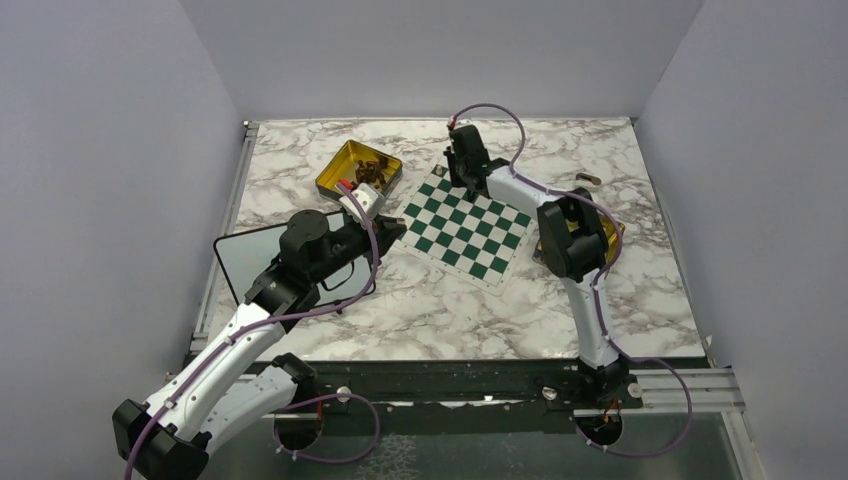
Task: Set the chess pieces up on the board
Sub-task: Place the chess piece on the chessboard.
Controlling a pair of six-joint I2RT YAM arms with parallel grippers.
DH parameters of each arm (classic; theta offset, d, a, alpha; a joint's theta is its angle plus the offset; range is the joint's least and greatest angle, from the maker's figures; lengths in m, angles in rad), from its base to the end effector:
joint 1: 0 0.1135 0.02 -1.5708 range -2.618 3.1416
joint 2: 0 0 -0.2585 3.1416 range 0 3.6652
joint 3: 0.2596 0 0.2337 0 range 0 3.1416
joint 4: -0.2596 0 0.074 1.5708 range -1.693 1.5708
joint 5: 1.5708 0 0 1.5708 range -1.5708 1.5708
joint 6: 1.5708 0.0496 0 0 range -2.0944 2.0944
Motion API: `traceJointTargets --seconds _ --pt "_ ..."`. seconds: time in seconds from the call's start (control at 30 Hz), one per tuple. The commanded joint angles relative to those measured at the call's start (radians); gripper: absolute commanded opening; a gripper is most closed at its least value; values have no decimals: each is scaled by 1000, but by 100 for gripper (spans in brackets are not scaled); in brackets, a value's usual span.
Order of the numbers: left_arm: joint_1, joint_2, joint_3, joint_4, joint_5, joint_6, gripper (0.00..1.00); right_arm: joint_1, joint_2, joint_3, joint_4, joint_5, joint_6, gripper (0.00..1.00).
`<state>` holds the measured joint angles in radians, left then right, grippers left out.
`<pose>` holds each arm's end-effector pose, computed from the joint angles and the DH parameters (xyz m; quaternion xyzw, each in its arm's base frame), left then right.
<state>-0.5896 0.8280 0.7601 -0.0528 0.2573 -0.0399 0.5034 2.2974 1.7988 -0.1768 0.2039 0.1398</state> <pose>0.1556 -0.1193 0.3337 0.2834 0.6913 -0.2949 0.5957 0.4555 0.2394 0.1748 -0.1188 0.8900 0.0491 0.4376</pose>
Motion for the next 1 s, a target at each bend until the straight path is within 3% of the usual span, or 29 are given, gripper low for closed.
traceJointTargets --seconds 0.0,0.97 --pt "-3 -23 -11 26 7 3 2 9 4 20 -19 86 21 15" --pt "-3 -10 -7 31 31 2 3 7 42 16 -15 139 44 15"
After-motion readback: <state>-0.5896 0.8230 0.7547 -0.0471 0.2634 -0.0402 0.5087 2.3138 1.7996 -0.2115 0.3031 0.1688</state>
